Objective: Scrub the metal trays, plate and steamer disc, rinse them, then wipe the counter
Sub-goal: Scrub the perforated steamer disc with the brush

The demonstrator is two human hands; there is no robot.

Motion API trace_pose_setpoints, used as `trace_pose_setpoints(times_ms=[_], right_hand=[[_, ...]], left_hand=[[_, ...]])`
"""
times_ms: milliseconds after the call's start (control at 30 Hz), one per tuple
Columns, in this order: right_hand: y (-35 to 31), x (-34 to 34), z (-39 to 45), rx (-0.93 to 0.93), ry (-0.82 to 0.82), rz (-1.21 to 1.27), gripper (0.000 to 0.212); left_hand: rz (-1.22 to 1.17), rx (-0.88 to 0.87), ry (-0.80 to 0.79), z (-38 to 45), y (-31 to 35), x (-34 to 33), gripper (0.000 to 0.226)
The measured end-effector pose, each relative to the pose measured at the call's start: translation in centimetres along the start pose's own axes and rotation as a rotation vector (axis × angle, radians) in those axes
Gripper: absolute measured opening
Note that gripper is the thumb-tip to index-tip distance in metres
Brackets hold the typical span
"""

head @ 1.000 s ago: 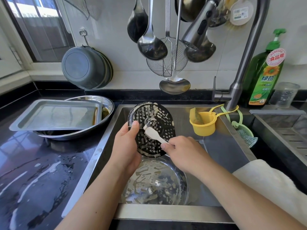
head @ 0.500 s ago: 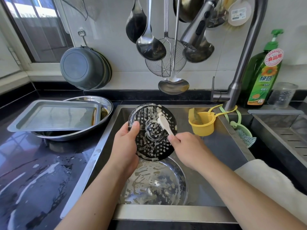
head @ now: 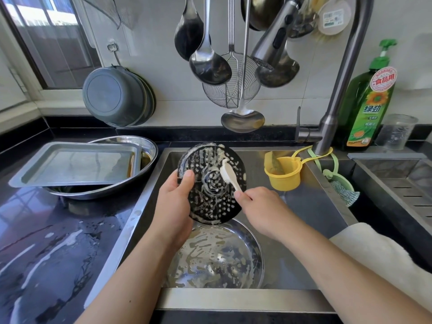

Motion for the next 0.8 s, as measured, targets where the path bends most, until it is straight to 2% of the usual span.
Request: trace_pose_setpoints(times_ms=[100, 267, 467, 800], right_hand=[[0.0, 0.3, 0.0, 0.016, 0.000, -0.005, 0.054], [0.4, -0.3, 0.1, -0.006, -0.051, -0.024, 0.055], [0.0, 0.4, -0.2, 0.024, -0.006, -0.031, 0.056], [-0.1, 0.4, -0.5, 0.006, 0.011, -0.089, 0.054]], left_hand=[[0.066, -0.014, -0.018, -0.1, -0.1, -0.2, 0.027], [0.058, -0.039, 0.050, -0.1, 0.4, 0.5, 0.026], [0.249, -0.048, -0.025, -0.4, 0.1, -0.5, 0.023], [0.293, -0.090, -0.015, -0.3, 0.5, -0.4, 0.024]])
Point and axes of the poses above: each hand's wrist, its own z-axis towards the middle knuckle, its own x-axis out of the back of the hand, y = z × x, the point moved 8 cm from there along z, towards the middle knuckle, and after that the axes turned 3 degrees about -y, right-handed, at the moved point
